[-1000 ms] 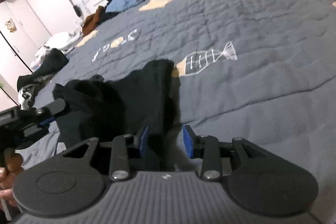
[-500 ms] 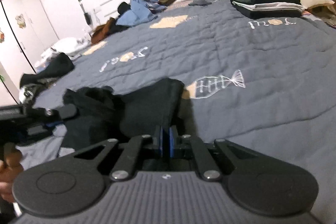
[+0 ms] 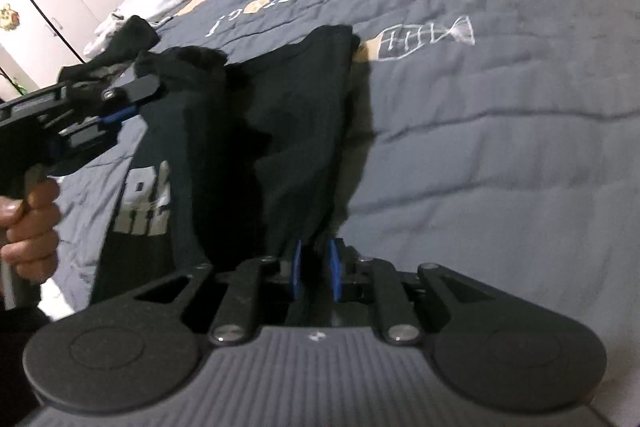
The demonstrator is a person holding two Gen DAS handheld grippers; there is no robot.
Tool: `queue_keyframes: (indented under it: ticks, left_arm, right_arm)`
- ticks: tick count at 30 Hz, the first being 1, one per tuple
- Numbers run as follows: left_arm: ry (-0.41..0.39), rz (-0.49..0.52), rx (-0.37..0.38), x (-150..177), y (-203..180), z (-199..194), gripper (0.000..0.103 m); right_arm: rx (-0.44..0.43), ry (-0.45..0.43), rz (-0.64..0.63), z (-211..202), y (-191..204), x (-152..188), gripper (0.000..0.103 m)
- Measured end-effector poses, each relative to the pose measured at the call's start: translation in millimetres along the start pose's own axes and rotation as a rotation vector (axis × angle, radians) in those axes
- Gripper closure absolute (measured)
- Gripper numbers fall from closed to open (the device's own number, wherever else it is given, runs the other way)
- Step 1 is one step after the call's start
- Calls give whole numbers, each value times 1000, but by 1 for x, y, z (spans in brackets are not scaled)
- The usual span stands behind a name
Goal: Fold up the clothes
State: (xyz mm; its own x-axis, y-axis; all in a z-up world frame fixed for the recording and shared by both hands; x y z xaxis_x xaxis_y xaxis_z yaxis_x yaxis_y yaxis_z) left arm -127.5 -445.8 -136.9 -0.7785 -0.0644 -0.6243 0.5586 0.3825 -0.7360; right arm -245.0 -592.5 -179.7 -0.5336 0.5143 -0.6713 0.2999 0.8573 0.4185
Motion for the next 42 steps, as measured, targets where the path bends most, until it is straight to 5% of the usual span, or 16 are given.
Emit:
queue_keyframes:
  ticks: [4, 18, 26, 34, 42]
  left_arm:
    - [2, 2, -1, 0, -1, 1, 94]
    - [3, 0, 8, -1, -3, 6, 94]
    - [7, 34, 43, 0, -22, 37, 94]
    - [105, 32, -41, 22, -19, 88, 93]
    - [53, 150, 7, -4, -33, 26, 54]
  right_arm:
    - [-36, 14, 51, -7, 0, 10, 100]
    - [-26, -5, 82, -33, -16, 8, 101]
    - [-82, -123, 152, -46, -14, -14, 97]
    - [-133, -201, 177, -43, -3, -33, 97]
    - [-147, -268, 169, -32, 10, -53, 97]
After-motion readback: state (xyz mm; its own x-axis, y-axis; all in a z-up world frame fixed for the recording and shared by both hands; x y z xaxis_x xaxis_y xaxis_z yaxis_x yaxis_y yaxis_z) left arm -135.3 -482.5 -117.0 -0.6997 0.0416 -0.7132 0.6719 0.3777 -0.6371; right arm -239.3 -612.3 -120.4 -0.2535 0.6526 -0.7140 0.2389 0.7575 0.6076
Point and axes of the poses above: each gripper's, at about its wrist camera, not at the fingertips, and z roughly the way its jaws point, y to its left, x to its underside, the point moved 10 cm from there along z, roughly the way its jaws point, and after that the axes turned 12 degrees about -y, right-handed, at the moved point
